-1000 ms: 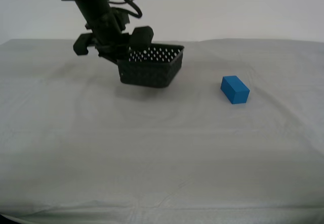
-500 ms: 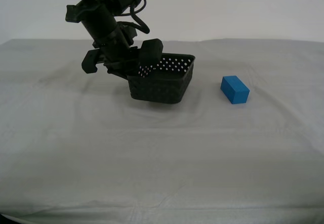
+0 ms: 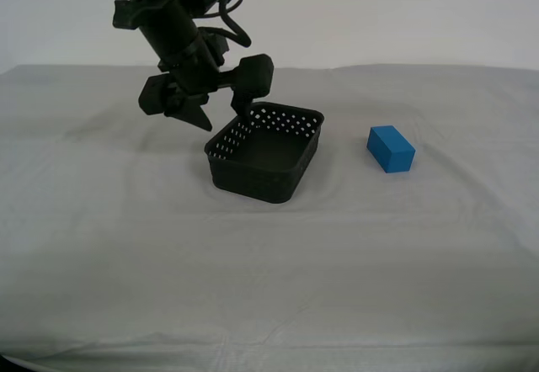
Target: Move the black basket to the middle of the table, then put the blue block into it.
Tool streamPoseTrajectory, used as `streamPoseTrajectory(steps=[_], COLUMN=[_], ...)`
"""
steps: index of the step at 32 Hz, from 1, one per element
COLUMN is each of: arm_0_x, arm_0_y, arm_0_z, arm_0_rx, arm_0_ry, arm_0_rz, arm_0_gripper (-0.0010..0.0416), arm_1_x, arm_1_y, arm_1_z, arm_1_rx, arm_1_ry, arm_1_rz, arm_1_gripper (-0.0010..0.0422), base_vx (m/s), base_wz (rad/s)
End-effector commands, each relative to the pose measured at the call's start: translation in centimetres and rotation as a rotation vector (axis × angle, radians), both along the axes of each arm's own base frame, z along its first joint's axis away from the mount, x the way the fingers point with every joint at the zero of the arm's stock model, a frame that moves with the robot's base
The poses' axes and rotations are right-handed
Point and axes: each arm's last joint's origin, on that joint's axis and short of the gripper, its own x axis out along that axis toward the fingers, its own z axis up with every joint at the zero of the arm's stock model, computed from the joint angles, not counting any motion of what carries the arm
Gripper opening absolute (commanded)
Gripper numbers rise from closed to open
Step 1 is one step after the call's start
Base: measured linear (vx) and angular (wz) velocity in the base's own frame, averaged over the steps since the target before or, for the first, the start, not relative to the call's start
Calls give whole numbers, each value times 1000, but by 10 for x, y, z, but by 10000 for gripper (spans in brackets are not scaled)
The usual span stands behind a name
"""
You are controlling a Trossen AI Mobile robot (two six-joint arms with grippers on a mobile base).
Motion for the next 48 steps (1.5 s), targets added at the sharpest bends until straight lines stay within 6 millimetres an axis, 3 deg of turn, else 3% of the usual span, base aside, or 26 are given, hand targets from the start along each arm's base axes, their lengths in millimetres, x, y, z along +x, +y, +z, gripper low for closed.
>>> streamPoseTrajectory(steps=[1, 3, 6, 8, 9, 12, 17, 28, 30, 32, 36, 41, 44, 48], arm_0_x=[0, -1, -3, -5, -6, -7, -5, 1, 3, 5, 26, 43, 56, 75], arm_0_y=[0, 0, 1, 1, 4, 7, 11, 24, 32, 36, 53, 60, 66, 76], arm_0_z=[-6, -8, -21, -25, -33, -47, -65, -97, -102, -102, -108, -119, -122, -135], arm_0_rx=[8, 12, 31, 35, 69, 132, 216, 236, 218, 209, 155, 133, 126, 101], arm_0_ry=[70, 87, 224, 272, 356, 482, 629, 834, 862, 869, 916, 965, 999, 1099], arm_0_rz=[3, 3, 17, 22, 69, 126, 152, 199, 220, 232, 282, 296, 301, 311], arm_0_gripper=[1, 0, 1, 1, 1, 1, 1, 8, 34, 51, 182, 299, 334, 325], arm_1_x=[11, 15, 30, 33, 38, 46, 61, 89, 91, 92, 92, 93, 94, 94], arm_1_y=[-3, -5, -5, -4, 1, 13, 48, 152, 171, 177, 187, 187, 187, 188], arm_1_z=[16, 24, 56, 64, 76, 88, 90, 90, 90, 90, 90, 90, 91, 91], arm_1_rx=[5, 30, 184, 215, 250, 285, 323, 362, 362, 364, 368, 368, 368, 368], arm_1_ry=[-17, -32, -94, -94, -81, -75, -58, -27, -25, -25, -24, -32, -38, -43], arm_1_rz=[1, -8, -74, -86, -114, -125, -60, 146, 195, 206, 220, 221, 221, 223], arm_1_gripper=[294, 289, 279, 279, 279, 279, 279, 279, 279, 279, 279, 279, 279, 279], base_vx=[0, 0, 0, 0, 0, 0, 0, 0, 0, 0, 0, 0, 0, 0], base_wz=[0, 0, 0, 0, 0, 0, 0, 0, 0, 0, 0, 0, 0, 0])
